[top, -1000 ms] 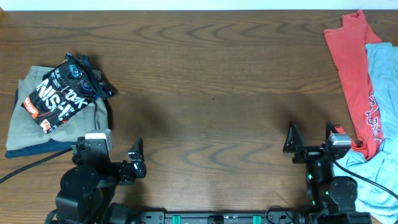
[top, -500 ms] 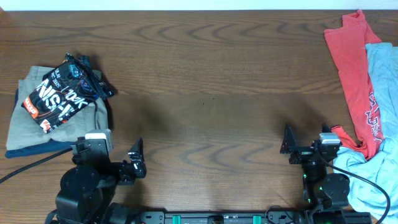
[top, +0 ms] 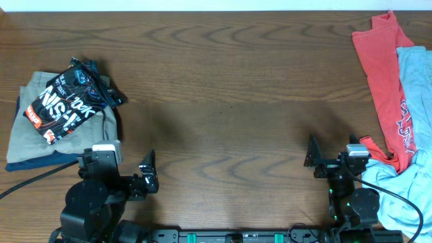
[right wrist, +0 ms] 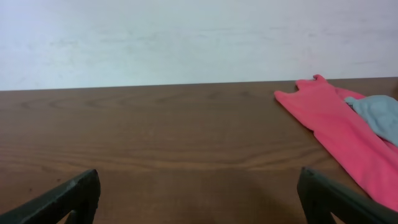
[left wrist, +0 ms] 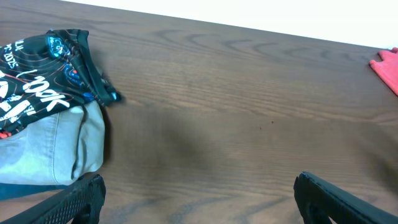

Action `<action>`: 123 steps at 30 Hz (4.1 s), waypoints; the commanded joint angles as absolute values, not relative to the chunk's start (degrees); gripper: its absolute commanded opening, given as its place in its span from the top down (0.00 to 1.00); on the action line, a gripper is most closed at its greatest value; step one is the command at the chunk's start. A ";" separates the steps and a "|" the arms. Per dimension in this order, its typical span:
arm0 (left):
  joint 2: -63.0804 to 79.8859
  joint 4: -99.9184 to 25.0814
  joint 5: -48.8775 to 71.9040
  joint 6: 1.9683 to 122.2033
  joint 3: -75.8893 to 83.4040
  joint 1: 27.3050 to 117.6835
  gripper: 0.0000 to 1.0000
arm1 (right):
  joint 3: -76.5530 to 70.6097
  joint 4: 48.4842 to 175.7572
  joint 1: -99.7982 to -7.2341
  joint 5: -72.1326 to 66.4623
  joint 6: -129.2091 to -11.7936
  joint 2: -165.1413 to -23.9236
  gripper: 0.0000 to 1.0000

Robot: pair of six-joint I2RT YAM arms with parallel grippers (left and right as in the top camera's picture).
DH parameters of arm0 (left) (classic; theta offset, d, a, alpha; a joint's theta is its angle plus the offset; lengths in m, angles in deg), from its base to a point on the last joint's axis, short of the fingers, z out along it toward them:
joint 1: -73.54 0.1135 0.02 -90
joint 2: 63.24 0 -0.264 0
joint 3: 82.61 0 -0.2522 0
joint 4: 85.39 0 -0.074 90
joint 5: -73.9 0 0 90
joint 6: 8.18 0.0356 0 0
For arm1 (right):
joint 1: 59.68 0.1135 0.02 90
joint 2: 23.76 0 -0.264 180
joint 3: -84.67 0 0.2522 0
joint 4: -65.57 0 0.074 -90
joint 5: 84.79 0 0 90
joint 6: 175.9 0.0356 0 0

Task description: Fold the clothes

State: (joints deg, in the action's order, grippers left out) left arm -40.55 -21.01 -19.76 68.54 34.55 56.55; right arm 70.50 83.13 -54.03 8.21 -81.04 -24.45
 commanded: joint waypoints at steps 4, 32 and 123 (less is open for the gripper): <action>-40.63 -21.15 -20.66 68.41 34.58 56.42 0.02 | 70.59 83.39 -53.24 7.97 -82.13 -24.03 0.01; -57.97 -30.63 -19.81 69.31 57.63 71.59 0.02 | 70.59 83.41 -53.24 7.99 -82.13 -24.03 0.01; -63.01 -68.42 -6.43 88.19 83.40 72.24 0.02 | 70.59 83.39 -53.24 7.97 -82.13 -24.03 0.01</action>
